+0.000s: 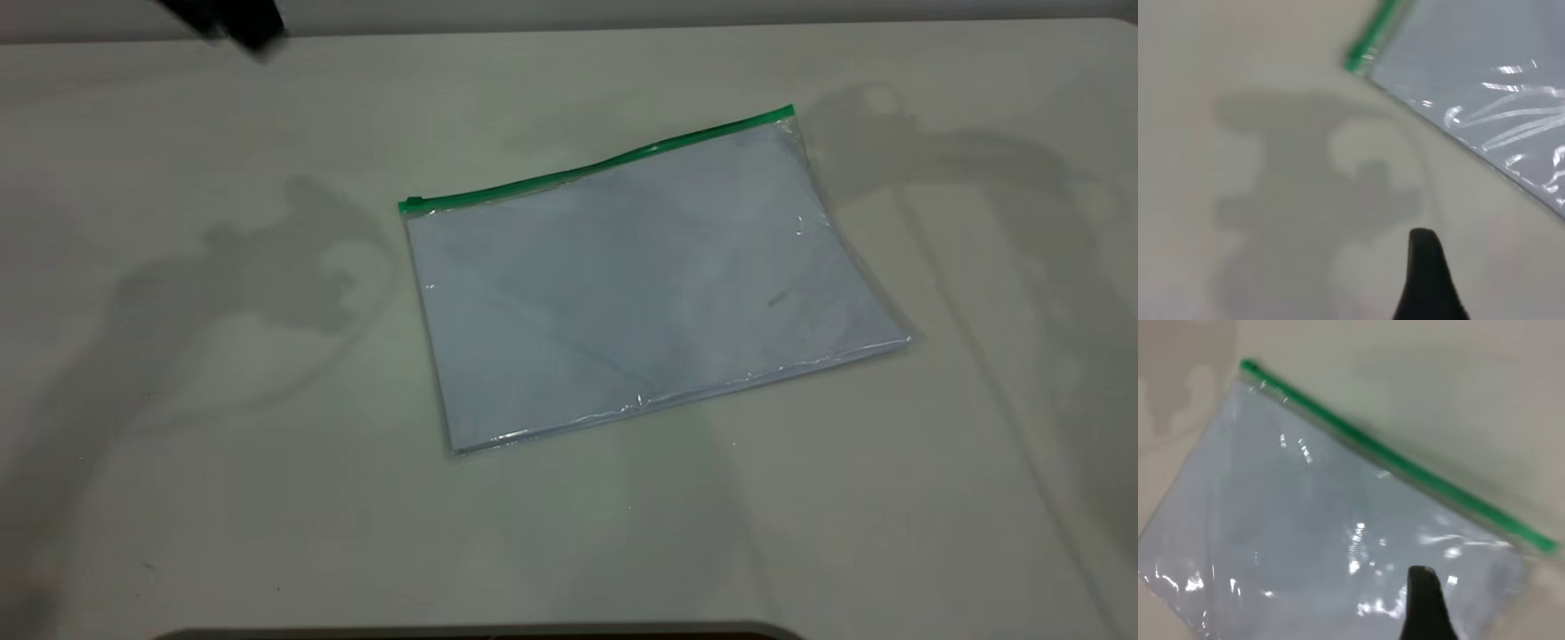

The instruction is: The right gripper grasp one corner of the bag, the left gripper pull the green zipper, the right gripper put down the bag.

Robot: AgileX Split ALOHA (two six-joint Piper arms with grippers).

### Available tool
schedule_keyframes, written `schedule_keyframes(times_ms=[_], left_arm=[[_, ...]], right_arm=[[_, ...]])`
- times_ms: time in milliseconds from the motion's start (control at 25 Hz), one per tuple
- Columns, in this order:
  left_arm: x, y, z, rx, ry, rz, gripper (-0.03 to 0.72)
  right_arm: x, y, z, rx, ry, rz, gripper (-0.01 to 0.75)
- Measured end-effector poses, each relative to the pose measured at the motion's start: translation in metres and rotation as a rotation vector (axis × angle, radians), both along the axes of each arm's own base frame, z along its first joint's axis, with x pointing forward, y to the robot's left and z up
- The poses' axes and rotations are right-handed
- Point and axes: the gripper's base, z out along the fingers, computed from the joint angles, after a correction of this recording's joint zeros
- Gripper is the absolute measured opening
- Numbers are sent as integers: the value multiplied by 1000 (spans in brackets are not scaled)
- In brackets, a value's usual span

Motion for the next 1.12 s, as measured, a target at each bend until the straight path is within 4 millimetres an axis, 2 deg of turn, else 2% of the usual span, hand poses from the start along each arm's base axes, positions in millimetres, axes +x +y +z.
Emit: schedule_keyframes(times_ms=[160,320,520,680,760,880,1000,1120], left_arm=[[-20,15,65,75,-29,170,567],[-51,33,117,160,-75,330,567],[-96,57,165,282,-141,471,567],[-125,68,198,289,-270,521,567],[-139,71,210,270,-317,533,567],[-160,74,227,228,-378,557,567],[-186,74,241,140,-426,583,567],[-214,72,244,47,-436,575,567]], right_arm=[[-17,-6,94,-53,-76,-69,528],[-47,-11,169,-62,-152,-192,527],[-90,-18,237,-38,-217,-372,527],[-140,-19,285,6,-289,-429,527],[-170,-18,301,27,-315,-433,527],[-210,-18,310,36,-322,-430,527],[-247,-18,305,23,-313,-419,527],[-285,-17,296,21,-303,-406,526]])
